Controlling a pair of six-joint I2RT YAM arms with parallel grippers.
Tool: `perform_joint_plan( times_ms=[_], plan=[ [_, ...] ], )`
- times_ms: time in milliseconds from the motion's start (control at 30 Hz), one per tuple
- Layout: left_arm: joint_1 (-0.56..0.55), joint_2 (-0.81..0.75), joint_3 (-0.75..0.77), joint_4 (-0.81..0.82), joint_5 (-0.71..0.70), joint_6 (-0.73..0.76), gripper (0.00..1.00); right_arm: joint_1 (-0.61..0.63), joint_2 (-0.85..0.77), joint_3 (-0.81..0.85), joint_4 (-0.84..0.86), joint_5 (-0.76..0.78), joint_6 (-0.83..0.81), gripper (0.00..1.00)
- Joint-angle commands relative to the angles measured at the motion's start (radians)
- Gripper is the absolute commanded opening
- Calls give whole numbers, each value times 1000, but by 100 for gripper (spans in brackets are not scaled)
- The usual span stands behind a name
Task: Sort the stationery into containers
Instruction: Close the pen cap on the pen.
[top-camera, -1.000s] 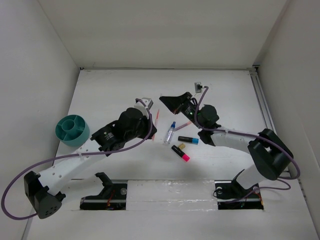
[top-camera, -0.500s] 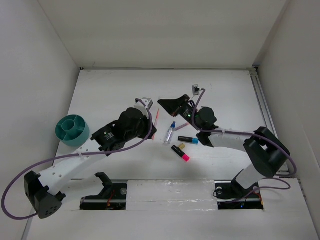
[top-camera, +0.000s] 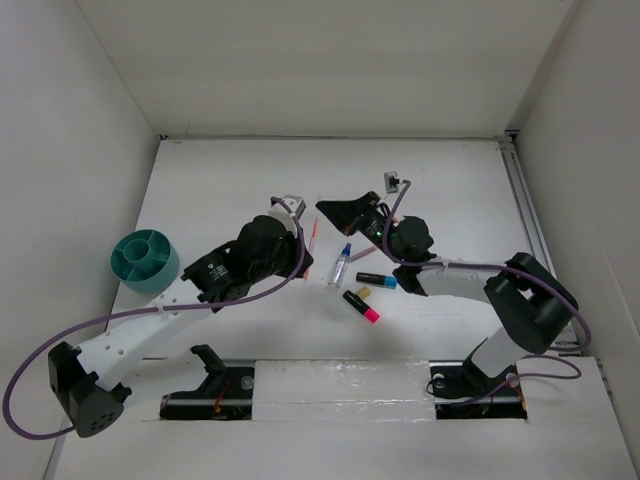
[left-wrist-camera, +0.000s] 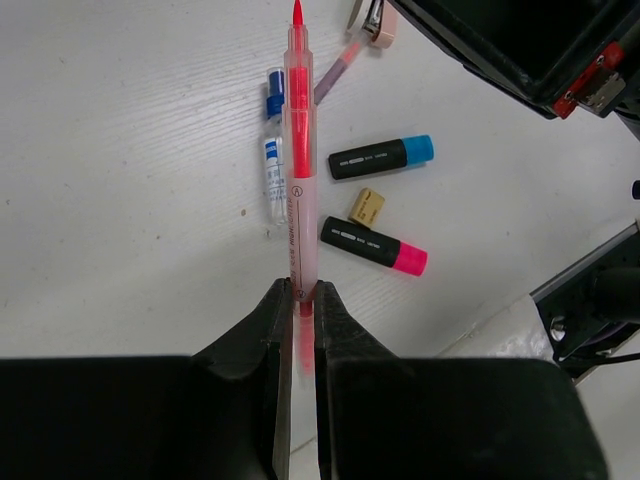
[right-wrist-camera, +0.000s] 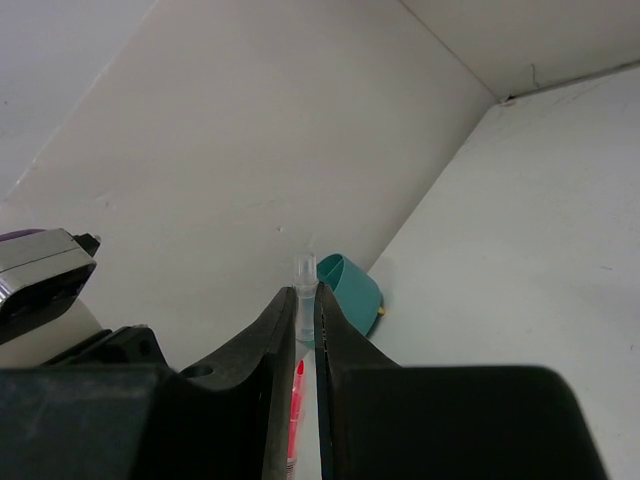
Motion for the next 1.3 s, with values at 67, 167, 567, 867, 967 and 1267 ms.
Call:
perform_joint_plan(
  times_ms=[67, 167, 567, 867, 967, 1267],
  plan=[
    [2, -16, -2, 23, -23, 5, 0, 7, -12, -19, 78, -4, -17, 0],
    [2, -16, -2, 23, -33, 4, 0, 7, -12, -30, 78, -4, -17, 0],
    [2, -16, -2, 23, -33, 4, 0, 7, -30, -30, 78, -14, -17, 0],
    [2, -7, -2, 23, -24, 4, 0, 17, -39, -8, 58, -23, -27, 0],
    [2, -7, -2, 23, -23, 4, 0, 17, -39, -8, 58, -23, -27, 0],
    [2, -7, -2, 23, -14, 4, 0, 17, -21, 21, 69, -23, -27, 0]
  ],
)
